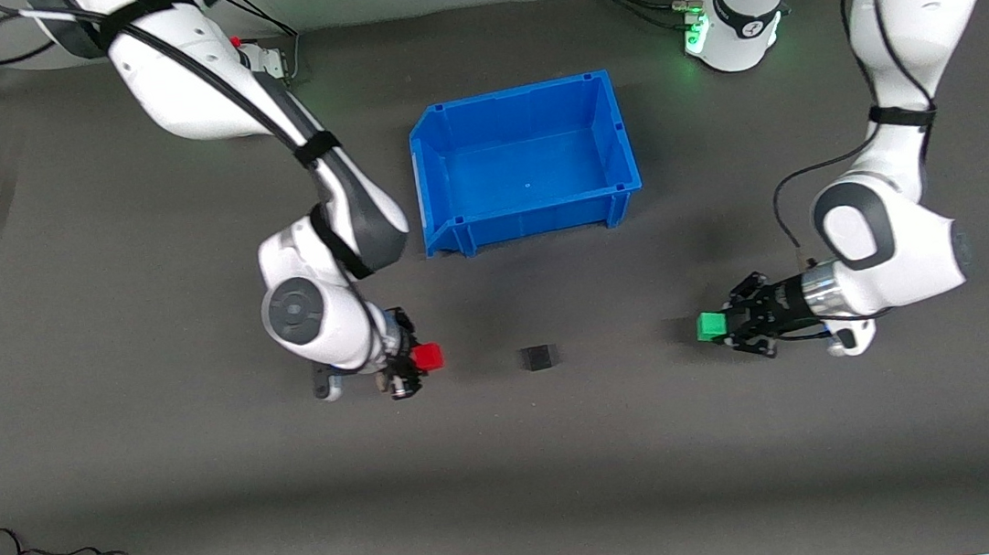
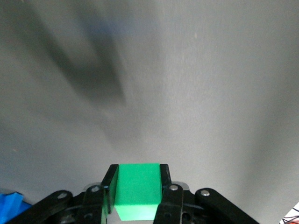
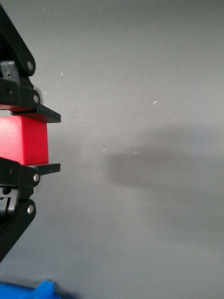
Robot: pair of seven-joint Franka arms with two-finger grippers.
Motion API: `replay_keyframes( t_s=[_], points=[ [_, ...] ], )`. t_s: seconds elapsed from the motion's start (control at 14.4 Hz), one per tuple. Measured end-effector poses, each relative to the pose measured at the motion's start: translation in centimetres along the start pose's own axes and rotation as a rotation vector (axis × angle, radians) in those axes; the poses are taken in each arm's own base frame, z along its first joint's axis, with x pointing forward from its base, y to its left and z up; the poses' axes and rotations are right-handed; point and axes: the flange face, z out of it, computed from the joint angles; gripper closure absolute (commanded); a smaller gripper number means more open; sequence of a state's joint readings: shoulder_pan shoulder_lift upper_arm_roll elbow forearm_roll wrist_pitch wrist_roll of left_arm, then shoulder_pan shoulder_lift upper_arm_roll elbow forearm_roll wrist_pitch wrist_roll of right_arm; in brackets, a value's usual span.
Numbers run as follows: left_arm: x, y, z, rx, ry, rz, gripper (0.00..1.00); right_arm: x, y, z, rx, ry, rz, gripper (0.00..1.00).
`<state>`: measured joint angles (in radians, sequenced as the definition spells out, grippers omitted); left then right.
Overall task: Attach green and red cubes to black cube
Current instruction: 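Carry the red cube with the right gripper while the left gripper carries green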
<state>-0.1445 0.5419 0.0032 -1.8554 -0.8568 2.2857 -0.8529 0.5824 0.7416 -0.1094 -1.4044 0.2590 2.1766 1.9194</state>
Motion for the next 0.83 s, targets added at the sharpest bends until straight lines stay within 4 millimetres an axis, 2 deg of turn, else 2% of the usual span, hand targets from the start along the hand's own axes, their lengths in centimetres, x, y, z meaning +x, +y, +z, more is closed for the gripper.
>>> replay_keyframes(
  t_s=[0.35, 0.62, 0.83],
  points=[
    [-3.8, 0.3, 5.3, 0.018, 0.011, 0.027, 0.84, -4.6, 0.1, 6.6, -0.003, 0.026, 0.082, 1.00],
    [-6.4, 1.0, 7.0, 0.019, -0.016, 0.005, 0.85, -6.2, -1.0, 8.3, 0.030, 0.010, 0.133, 1.00],
    [-9.0, 1.2, 9.3, 0.011, 0.003, -0.002, 0.85, -8.2, -0.1, 9.3, 0.040, 0.003, 0.124, 1.00]
  ],
)
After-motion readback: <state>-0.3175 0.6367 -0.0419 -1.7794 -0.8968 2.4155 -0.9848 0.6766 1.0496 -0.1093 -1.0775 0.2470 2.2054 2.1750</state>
